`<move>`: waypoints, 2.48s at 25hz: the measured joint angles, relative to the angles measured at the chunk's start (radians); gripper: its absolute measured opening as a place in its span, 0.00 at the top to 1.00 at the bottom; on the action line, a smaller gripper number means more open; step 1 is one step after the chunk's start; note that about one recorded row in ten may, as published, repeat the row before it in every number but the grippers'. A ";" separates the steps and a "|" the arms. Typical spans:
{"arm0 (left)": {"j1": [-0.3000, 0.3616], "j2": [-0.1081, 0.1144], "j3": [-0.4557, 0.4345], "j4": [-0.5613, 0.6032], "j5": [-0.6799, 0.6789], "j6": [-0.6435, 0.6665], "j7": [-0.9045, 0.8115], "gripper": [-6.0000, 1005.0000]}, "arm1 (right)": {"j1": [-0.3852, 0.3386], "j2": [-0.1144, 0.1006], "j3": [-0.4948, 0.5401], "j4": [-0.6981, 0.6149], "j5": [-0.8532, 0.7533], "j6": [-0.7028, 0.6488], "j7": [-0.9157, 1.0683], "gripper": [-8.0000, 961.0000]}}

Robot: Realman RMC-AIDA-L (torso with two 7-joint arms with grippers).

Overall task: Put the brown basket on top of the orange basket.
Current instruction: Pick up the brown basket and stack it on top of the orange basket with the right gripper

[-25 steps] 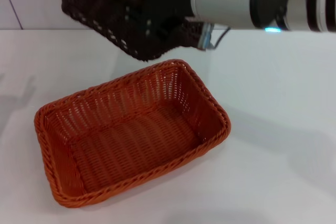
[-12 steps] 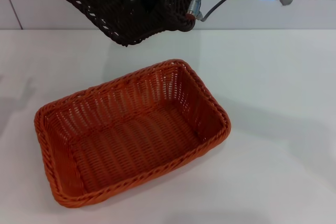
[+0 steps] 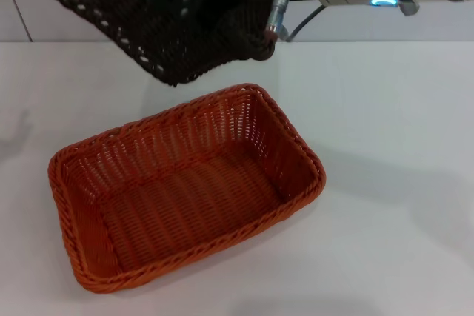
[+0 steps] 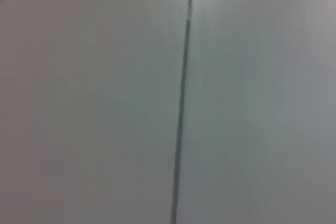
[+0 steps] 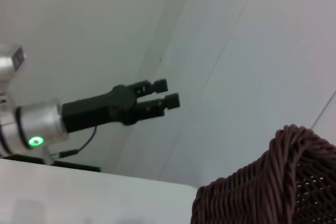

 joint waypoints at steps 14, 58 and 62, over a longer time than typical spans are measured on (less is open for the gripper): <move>-0.033 0.001 -0.030 0.014 0.003 -0.043 0.003 0.20 | 0.014 -0.002 0.032 -0.111 -0.007 -0.191 0.101 0.84; -0.077 -0.003 -0.025 -0.032 0.011 -0.105 0.022 0.20 | 0.163 -0.013 0.103 -0.170 -0.123 -0.641 0.230 0.84; -0.087 -0.002 -0.025 -0.038 0.011 -0.113 0.034 0.21 | 0.173 -0.019 0.098 -0.163 -0.123 -0.649 0.230 0.84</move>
